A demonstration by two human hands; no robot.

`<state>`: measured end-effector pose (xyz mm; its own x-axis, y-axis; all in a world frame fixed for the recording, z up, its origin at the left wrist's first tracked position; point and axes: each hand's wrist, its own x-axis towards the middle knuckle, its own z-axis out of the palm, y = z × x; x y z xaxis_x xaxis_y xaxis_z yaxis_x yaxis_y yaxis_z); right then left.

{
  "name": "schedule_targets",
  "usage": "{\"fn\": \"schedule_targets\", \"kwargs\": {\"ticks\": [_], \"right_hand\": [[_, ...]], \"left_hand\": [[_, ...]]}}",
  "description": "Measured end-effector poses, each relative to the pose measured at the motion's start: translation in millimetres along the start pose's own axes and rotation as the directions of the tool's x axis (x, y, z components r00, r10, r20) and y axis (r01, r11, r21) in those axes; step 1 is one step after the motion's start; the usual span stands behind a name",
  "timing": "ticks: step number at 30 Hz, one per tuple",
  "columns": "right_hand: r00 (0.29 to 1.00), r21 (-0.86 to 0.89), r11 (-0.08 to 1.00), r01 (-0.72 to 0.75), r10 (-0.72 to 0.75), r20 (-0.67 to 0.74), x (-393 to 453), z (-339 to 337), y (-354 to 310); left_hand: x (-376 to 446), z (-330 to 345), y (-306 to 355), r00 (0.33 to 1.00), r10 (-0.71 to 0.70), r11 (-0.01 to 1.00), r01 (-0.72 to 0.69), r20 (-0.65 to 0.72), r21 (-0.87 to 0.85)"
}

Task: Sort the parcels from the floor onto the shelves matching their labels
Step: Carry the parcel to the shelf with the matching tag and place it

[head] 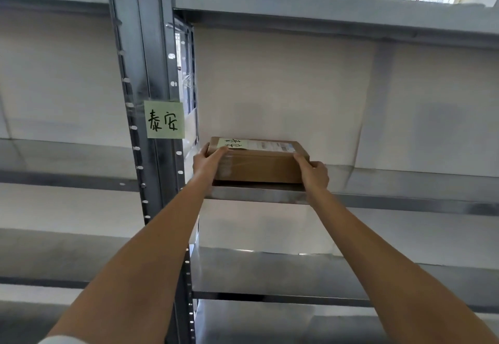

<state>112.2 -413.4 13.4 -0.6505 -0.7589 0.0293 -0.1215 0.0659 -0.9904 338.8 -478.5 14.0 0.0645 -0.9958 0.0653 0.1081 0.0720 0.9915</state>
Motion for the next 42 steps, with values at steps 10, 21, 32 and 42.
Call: {"fn": "schedule_targets", "kwargs": {"ticks": [10, 21, 32, 42], "right_hand": [[0.999, 0.002, 1.0, -0.029, 0.029, 0.04, 9, 10, -4], [0.998, -0.047, 0.998, 0.043, -0.041, 0.047, 17, 7, 0], [0.902, -0.187, 0.914, 0.36, -0.392, -0.183, 24, -60, 4], [0.78, -0.807, 0.569, 0.16, -0.574, -0.25, -5, -226, 51]], "left_hand": [[21, 6, -3, 0.994, 0.014, 0.995, -0.003, -0.107, 0.104], [12, 22, 10, 0.943, 0.293, 0.916, -0.23, -0.158, 0.328], [-44, 123, 19, 0.628, 0.688, 0.479, -0.77, 0.365, 0.423], [-100, 250, -25, 0.352, 0.593, 0.135, -0.93, 0.724, 0.341]]}}
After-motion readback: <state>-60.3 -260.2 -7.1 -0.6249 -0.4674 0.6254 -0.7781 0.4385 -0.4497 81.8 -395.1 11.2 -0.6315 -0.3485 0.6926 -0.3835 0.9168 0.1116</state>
